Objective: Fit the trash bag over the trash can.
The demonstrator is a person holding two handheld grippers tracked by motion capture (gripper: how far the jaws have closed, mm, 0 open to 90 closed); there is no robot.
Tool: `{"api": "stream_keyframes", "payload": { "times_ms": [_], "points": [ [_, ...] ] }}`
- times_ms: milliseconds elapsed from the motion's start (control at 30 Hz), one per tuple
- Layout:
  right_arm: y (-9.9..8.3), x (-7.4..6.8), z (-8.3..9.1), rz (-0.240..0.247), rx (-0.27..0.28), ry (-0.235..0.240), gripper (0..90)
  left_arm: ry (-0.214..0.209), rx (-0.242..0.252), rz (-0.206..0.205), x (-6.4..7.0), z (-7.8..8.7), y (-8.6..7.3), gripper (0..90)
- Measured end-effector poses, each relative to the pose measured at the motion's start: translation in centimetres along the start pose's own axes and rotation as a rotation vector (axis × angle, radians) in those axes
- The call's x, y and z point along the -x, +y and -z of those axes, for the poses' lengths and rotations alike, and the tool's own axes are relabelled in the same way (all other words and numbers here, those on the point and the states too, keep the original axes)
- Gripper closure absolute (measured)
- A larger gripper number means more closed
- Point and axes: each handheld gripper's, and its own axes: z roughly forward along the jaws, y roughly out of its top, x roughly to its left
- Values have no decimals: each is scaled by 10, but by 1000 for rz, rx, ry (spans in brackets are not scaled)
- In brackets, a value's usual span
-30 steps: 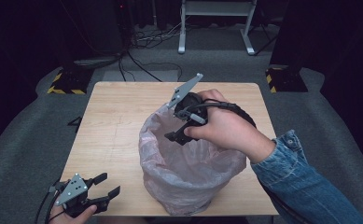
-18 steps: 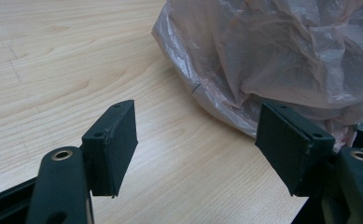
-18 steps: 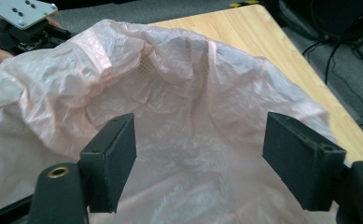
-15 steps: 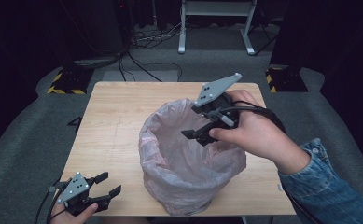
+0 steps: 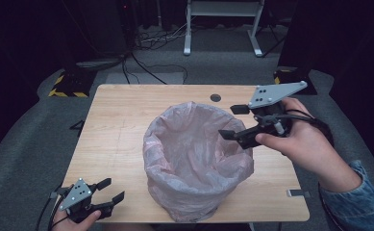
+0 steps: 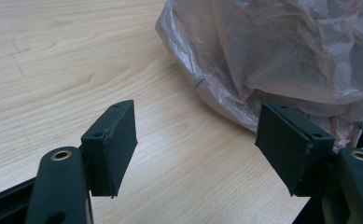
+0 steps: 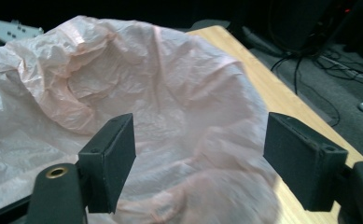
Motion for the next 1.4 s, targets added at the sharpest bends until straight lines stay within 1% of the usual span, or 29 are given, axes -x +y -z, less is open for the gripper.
{"api": "stream_keyframes", "payload": {
  "times_ms": [167,233,533,667,700,733,767,833,933,1033,1067,1100,1133,1167,1267,1400],
  "points": [
    [-13,10,17,-31,28,-24,248,-2,-8,3,-1,-3,0,289],
    [-20,13,22,-44,35,-34,244,-2,-10,-2,-2,-4,0,289],
    [-56,24,37,-99,58,-67,231,2,-26,-7,-5,-11,1,289],
    [-74,28,42,-126,72,-80,227,0,-26,-4,-6,-14,2,290],
    [-79,29,42,-134,74,-82,226,0,-29,-9,-6,-15,2,290],
    [-85,30,42,-143,74,-86,226,0,-30,-3,-6,-17,2,290],
    [-90,31,42,-153,65,-91,220,1,-35,-5,-5,-19,2,290],
    [-101,34,41,-158,52,-104,199,11,-44,-18,-5,-22,2,290],
    [-116,38,37,-200,67,-107,193,13,-55,-25,-5,-25,2,289],
    [-131,40,33,-220,69,-115,182,19,-60,-24,-5,-27,2,284],
    [-136,41,31,-228,73,-117,182,22,-64,-29,-6,-27,1,284],
    [-141,41,30,-236,76,-117,181,26,-65,-24,-6,-27,1,283],
    [-146,41,28,-239,78,-119,181,26,-66,-29,-7,-27,0,281],
    [-151,41,26,-246,80,-117,179,29,-66,-24,-7,-27,0,281],
    [-168,41,19,-259,75,-123,177,32,-71,-26,-8,-27,-1,281],
    [-197,41,6,-282,55,-132,169,35,-73,-25,-9,-27,-2,281]
  ]
}}
